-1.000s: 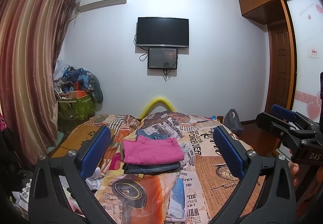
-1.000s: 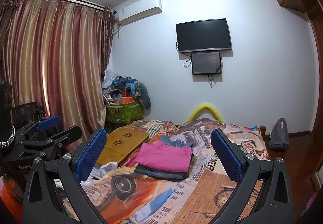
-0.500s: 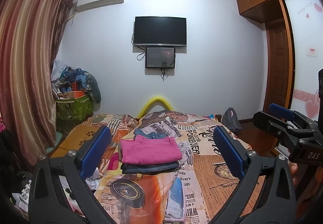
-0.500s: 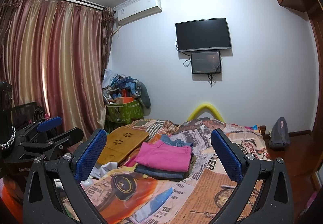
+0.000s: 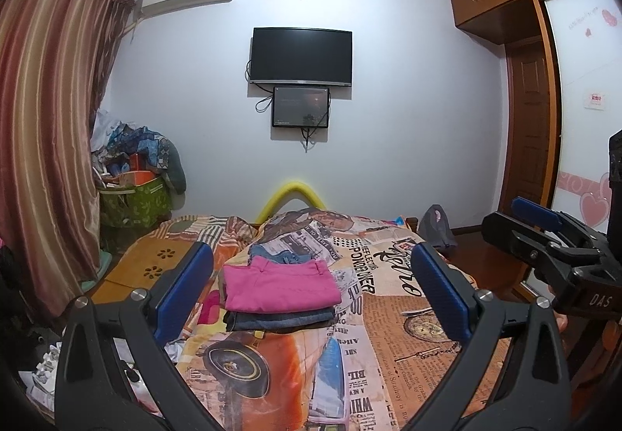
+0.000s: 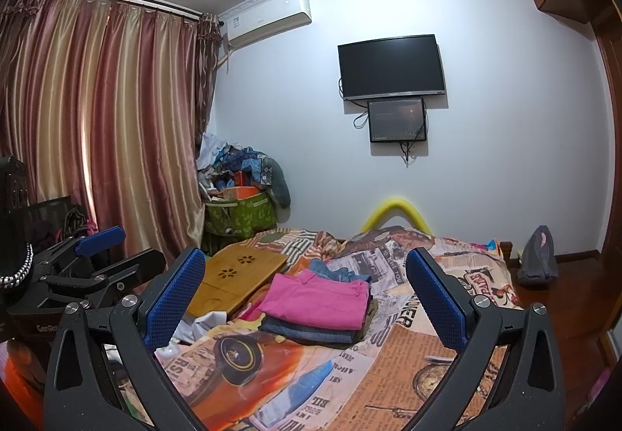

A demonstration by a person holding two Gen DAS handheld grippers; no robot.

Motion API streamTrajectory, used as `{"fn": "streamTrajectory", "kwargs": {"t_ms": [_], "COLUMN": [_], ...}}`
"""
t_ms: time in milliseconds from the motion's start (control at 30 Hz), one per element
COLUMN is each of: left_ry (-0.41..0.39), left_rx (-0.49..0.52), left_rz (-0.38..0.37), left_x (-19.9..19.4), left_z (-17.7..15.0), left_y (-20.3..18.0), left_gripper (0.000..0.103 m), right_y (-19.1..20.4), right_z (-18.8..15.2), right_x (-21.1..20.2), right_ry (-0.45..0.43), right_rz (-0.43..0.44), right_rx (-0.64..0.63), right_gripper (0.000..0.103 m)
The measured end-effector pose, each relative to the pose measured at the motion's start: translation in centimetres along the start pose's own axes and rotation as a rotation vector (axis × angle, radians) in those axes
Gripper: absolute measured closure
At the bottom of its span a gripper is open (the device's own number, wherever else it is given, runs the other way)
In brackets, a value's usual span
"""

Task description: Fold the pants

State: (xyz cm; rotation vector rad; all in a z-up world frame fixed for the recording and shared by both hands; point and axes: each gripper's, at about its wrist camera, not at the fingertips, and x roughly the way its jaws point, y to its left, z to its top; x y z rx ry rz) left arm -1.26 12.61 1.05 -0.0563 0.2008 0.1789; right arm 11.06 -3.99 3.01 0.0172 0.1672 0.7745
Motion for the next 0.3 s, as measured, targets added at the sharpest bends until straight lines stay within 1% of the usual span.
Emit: {"fn": "streamTrajectory", "kwargs": {"t_ms": [300], "left_ry": [0.004], "left_rx": [0.004], "left_rz": [-0.005], "left_x": [-0.01], "left_z": [0.05], "left_y": [0.19], "left_gripper": [0.0], "right_y": [-0.2], "right_z": [-0.18], "right_x": [0.11], "right_ry": [0.005], "right_rz": [0.003], "right_rx": [0.004], "right_gripper": [0.0]}}
